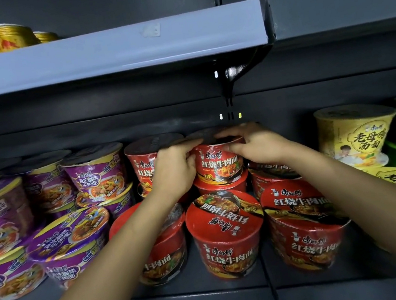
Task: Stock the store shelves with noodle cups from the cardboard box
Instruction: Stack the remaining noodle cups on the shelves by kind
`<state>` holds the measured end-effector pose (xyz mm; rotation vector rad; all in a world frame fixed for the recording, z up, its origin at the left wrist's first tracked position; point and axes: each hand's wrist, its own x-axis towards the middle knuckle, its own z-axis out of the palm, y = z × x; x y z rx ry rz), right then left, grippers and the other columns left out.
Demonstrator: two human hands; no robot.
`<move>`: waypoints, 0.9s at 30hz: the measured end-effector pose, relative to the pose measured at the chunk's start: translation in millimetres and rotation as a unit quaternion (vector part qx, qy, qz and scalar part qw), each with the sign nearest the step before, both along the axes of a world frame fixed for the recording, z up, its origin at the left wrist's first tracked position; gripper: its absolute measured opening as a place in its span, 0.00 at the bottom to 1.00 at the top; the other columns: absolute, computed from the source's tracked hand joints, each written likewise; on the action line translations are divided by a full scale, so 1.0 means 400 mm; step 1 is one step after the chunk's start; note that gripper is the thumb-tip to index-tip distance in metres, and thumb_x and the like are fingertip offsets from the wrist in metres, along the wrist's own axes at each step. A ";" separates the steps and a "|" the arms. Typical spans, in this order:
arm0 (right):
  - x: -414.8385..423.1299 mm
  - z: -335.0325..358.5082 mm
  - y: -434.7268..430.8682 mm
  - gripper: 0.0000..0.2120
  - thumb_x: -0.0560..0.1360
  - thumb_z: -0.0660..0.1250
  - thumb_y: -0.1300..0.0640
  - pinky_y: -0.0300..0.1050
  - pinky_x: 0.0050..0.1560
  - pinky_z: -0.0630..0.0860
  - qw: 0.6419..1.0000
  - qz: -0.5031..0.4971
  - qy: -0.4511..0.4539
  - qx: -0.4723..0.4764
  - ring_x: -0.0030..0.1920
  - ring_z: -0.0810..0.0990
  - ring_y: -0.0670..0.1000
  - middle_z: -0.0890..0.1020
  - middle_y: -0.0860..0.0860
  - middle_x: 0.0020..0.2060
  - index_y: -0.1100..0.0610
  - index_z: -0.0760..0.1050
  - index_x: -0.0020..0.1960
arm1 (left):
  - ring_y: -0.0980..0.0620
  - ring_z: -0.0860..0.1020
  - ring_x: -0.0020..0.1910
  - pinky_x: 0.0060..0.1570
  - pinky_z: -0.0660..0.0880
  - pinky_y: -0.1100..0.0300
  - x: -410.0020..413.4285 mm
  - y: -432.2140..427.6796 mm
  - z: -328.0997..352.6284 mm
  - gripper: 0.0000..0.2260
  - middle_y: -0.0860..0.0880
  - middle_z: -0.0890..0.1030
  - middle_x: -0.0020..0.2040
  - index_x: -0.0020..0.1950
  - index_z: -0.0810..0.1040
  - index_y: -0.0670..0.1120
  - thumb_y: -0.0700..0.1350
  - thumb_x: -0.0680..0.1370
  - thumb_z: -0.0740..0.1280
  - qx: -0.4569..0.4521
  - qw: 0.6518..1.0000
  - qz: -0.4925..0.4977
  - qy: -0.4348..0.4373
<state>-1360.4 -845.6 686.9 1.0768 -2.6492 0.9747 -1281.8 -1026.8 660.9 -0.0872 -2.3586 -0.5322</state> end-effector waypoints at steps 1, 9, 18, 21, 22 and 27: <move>0.005 0.001 -0.001 0.17 0.78 0.64 0.51 0.40 0.58 0.73 1.000 -0.007 0.012 -0.009 0.62 0.74 0.48 0.73 0.47 0.64 0.45 0.71 0.67 | 0.47 0.79 0.58 0.61 0.71 0.61 0.010 -0.002 -0.002 0.18 0.46 0.81 0.59 0.65 0.77 0.47 0.35 0.77 0.65 0.007 1.000 -0.005 0.009; 0.090 0.016 -0.047 0.15 0.79 0.63 0.55 0.28 0.37 0.73 0.994 -0.046 0.056 -0.082 0.41 0.79 0.45 0.81 0.45 0.45 0.47 0.74 0.65 | 0.45 0.78 0.57 0.59 0.74 0.53 0.097 -0.059 0.000 0.17 0.45 0.80 0.58 0.64 0.77 0.49 0.39 0.76 0.66 -0.005 0.999 0.037 0.028; 0.289 0.005 -0.175 0.14 0.77 0.65 0.56 0.33 0.56 0.72 0.993 0.001 0.087 -0.080 0.50 0.79 0.34 0.82 0.34 0.45 0.50 0.77 0.62 | 0.48 0.78 0.59 0.60 0.70 0.59 0.249 -0.157 -0.012 0.14 0.48 0.81 0.59 0.61 0.80 0.47 0.40 0.76 0.67 -0.034 0.999 0.025 0.010; 0.358 -0.023 -0.224 0.15 0.77 0.66 0.56 0.43 0.65 0.70 0.995 0.022 0.075 -0.064 0.63 0.75 0.46 0.79 0.45 0.61 0.48 0.77 0.63 | 0.49 0.78 0.58 0.59 0.70 0.59 0.320 -0.196 -0.029 0.13 0.48 0.82 0.58 0.60 0.80 0.47 0.41 0.76 0.67 -0.040 0.999 0.021 -0.002; 0.384 -0.031 -0.240 0.15 0.77 0.66 0.56 0.41 0.64 0.70 0.995 0.030 0.073 -0.063 0.63 0.75 0.45 0.79 0.46 0.61 0.49 0.77 0.63 | 0.48 0.79 0.57 0.58 0.70 0.59 0.345 -0.208 -0.035 0.13 0.48 0.82 0.57 0.60 0.81 0.46 0.40 0.76 0.67 -0.040 0.999 0.016 -0.005; 0.531 -0.072 -0.307 0.15 0.77 0.66 0.57 0.27 0.54 0.69 0.995 0.067 0.045 -0.061 0.55 0.73 0.36 0.79 0.44 0.60 0.51 0.77 0.63 | 0.47 0.80 0.54 0.54 0.72 0.58 0.469 -0.264 -0.079 0.11 0.48 0.83 0.54 0.57 0.82 0.45 0.41 0.76 0.67 -0.024 1.000 -0.015 -0.013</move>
